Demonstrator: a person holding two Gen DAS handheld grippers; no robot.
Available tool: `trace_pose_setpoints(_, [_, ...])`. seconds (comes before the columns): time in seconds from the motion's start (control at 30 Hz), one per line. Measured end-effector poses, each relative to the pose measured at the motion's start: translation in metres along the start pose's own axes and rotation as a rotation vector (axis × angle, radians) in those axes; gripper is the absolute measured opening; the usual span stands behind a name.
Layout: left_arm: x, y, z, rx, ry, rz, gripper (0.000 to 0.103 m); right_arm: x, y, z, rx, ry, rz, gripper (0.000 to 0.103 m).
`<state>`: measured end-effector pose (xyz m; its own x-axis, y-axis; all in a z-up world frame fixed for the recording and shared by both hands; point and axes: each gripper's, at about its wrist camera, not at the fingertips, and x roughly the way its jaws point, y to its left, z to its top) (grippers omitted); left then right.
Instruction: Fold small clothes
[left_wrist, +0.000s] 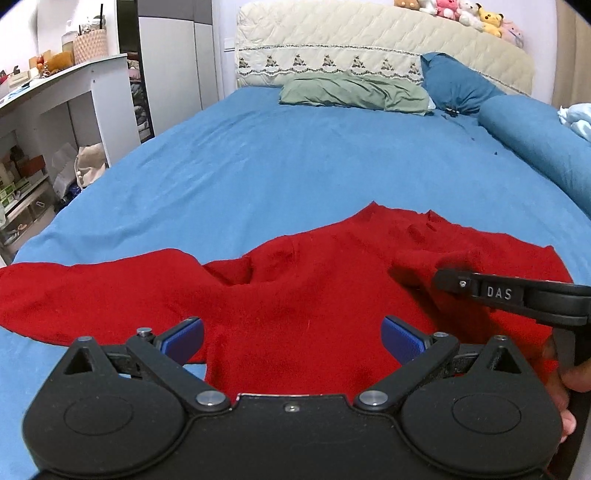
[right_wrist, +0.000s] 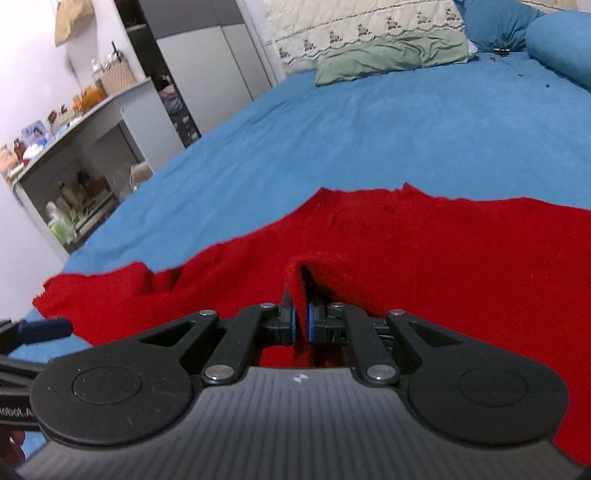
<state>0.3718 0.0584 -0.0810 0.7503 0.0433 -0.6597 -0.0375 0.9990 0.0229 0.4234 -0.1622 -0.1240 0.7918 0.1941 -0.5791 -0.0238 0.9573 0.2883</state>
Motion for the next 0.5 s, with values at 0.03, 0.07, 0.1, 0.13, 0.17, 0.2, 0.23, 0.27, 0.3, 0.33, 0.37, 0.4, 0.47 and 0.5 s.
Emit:
trace_pose_setpoints(0.03, [0.001, 0.0, 0.0, 0.003, 0.001, -0.001, 0.103, -0.001, -0.001, 0.001, 0.0, 0.0, -0.008, 0.031])
trace_pose_setpoints(0.07, [0.003, -0.002, -0.001, 0.006, 0.001, -0.001, 0.103, -0.004, -0.001, 0.001, 0.004, -0.004, -0.007, 0.048])
trace_pose_setpoints(0.1, [0.003, -0.001, -0.002, 0.011, -0.001, -0.002, 0.103, -0.01, -0.002, 0.002, 0.01, -0.009, -0.007, 0.07])
trace_pose_setpoints(0.13, [0.003, -0.001, -0.002, 0.015, -0.003, -0.004, 0.103, -0.018, -0.003, 0.003, 0.016, -0.022, -0.017, 0.077])
trace_pose_setpoints(0.17, [0.002, -0.002, -0.002, 0.02, -0.008, -0.01, 0.103, -0.025, -0.007, 0.003, 0.014, -0.044, -0.031, 0.085])
trace_pose_setpoints(0.2, [0.002, -0.002, -0.003, 0.024, -0.016, -0.021, 0.103, -0.039, -0.009, 0.003, -0.001, -0.068, -0.051, 0.087])
trace_pose_setpoints(0.23, [0.003, -0.003, -0.003, 0.028, -0.021, -0.036, 0.103, -0.049, -0.012, 0.004, -0.019, -0.08, -0.074, 0.088])
trace_pose_setpoints(0.27, [0.003, -0.005, -0.003, 0.033, -0.023, -0.058, 0.103, -0.061, -0.015, 0.004, -0.047, -0.088, -0.108, 0.089])
trace_pose_setpoints(0.3, [0.004, -0.009, -0.001, 0.036, -0.025, -0.085, 0.103, -0.073, -0.019, 0.003, -0.072, -0.097, -0.147, 0.092])
trace_pose_setpoints(0.33, [0.007, -0.014, 0.001, 0.043, -0.025, -0.109, 0.103, -0.083, -0.023, 0.001, -0.093, -0.105, -0.18, 0.094])
trace_pose_setpoints(0.37, [0.012, -0.02, 0.002, 0.051, -0.019, -0.13, 0.103, -0.093, -0.027, -0.001, -0.116, -0.108, -0.22, 0.095])
trace_pose_setpoints(0.4, [0.018, -0.027, 0.003, 0.065, -0.006, -0.151, 0.103, -0.101, -0.031, -0.003, -0.129, -0.107, -0.252, 0.095])
trace_pose_setpoints(0.47, [0.031, -0.044, 0.004, 0.104, 0.008, -0.19, 0.103, -0.116, -0.043, -0.01, -0.144, -0.097, -0.298, 0.095])
trace_pose_setpoints(0.5, [0.038, -0.054, 0.002, 0.132, 0.012, -0.205, 0.103, -0.12, -0.048, -0.013, -0.146, -0.087, -0.319, 0.095])
